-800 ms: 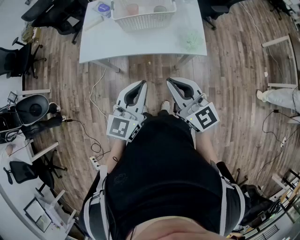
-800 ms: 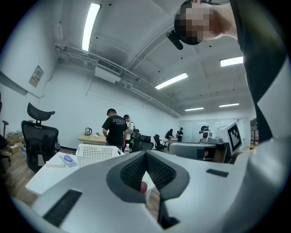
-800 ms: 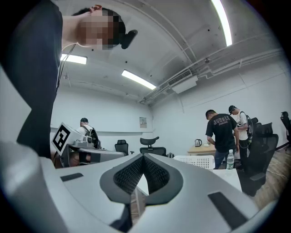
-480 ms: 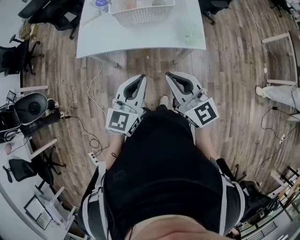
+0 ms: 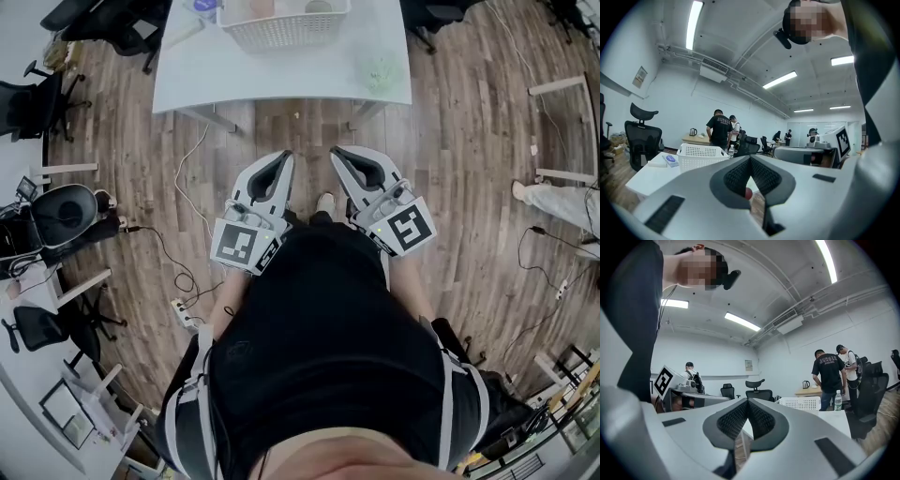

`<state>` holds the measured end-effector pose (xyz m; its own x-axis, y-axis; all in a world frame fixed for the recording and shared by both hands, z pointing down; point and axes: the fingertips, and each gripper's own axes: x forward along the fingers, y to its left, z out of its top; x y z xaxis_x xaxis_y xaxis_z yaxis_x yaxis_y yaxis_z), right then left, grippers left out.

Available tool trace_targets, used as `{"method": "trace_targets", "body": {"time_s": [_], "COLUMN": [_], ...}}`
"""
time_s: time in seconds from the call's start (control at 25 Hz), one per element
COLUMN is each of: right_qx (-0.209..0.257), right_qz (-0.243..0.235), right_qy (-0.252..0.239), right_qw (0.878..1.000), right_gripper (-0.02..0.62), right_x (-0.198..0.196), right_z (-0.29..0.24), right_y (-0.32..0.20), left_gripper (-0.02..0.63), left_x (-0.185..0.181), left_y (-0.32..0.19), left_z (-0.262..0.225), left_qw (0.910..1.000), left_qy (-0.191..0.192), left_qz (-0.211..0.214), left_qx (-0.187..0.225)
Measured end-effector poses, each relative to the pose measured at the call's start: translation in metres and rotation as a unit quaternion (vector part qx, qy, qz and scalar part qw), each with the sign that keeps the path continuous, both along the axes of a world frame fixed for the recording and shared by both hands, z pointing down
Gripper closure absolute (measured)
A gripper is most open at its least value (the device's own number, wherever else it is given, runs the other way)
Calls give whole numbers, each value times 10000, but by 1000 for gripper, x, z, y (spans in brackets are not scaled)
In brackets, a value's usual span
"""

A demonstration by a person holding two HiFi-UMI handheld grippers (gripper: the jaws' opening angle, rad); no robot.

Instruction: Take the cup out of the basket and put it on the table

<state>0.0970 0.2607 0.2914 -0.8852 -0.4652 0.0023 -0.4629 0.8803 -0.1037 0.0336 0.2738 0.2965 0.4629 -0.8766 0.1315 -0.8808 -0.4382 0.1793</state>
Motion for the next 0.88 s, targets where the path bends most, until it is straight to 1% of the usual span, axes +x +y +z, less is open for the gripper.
{"method": "trace_targets", "body": {"time_s": [0.16, 0.28, 0.48, 0.68, 0.88], "right_qx": [-131, -185, -194, -128, -59], "right_qz": [-103, -142, -164, 0, 165], "right_qy": [22, 16, 54, 135, 145], "right_qw": [9999, 9997, 9997, 9998, 9997], "right_gripper": [575, 575, 575, 575, 575], "right_x": [5, 6, -11, -30, -55], "right_z": [7, 10, 12, 12, 3], "right_y": [-4, -11, -29, -57, -94], "left_gripper": [588, 588, 588, 588, 588], "left_x": [1, -1, -20, -40, -58], "left_y": [0, -4, -22, -54, -96], "left_z": [5, 7, 6, 9, 4], "left_qw": [9997, 9995, 9994, 9997, 9999], "left_qy": [-26, -71, -67, -98, -41], "left_qz": [-220, -284, -340, -220, 118], "left_qx": [-71, -103, -71, -30, 30]}}
